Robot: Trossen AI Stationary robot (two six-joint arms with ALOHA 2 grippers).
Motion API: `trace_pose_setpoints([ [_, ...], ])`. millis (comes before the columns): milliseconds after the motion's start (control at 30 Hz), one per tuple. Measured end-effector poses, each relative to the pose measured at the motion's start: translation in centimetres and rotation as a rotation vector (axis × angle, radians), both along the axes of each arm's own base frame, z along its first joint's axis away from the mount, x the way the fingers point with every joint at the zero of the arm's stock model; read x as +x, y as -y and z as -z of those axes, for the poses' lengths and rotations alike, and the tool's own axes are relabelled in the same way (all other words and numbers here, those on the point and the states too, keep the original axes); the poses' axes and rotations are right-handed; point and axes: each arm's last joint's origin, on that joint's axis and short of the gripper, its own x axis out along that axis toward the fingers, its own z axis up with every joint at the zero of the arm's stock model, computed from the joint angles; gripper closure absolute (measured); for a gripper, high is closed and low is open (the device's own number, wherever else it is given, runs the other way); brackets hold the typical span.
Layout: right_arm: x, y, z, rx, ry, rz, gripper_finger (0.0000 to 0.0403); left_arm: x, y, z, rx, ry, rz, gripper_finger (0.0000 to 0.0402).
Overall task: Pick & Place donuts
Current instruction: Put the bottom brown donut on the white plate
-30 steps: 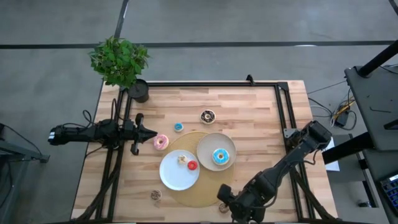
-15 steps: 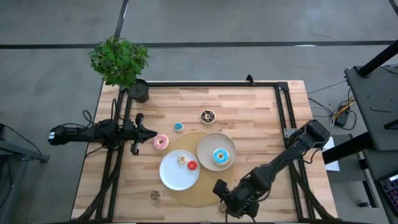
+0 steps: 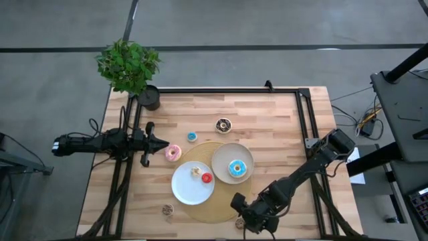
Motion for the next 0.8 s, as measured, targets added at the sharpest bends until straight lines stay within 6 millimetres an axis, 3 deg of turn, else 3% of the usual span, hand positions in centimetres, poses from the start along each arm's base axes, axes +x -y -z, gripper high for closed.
trace_pose_setpoints([
  [433, 0.1, -0.1, 0.0, 0.011, 0.001, 0.016, 0.0126, 0.0, 0.0, 0.0, 0.0, 0.0, 0.0, 0.0402],
  [600, 0.4, -0.3, 2.1, -0.034, -0.064, 0.027, 0.0126, 0.0, 0.0, 0.0, 0.0, 0.0, 0.0, 0.0402],
  [800, 0.6, -0.7, 3.2, -0.054, -0.093, 0.026, 0.0126, 0.0, 0.0, 0.0, 0.0, 0.0, 0.0, 0.0402],
])
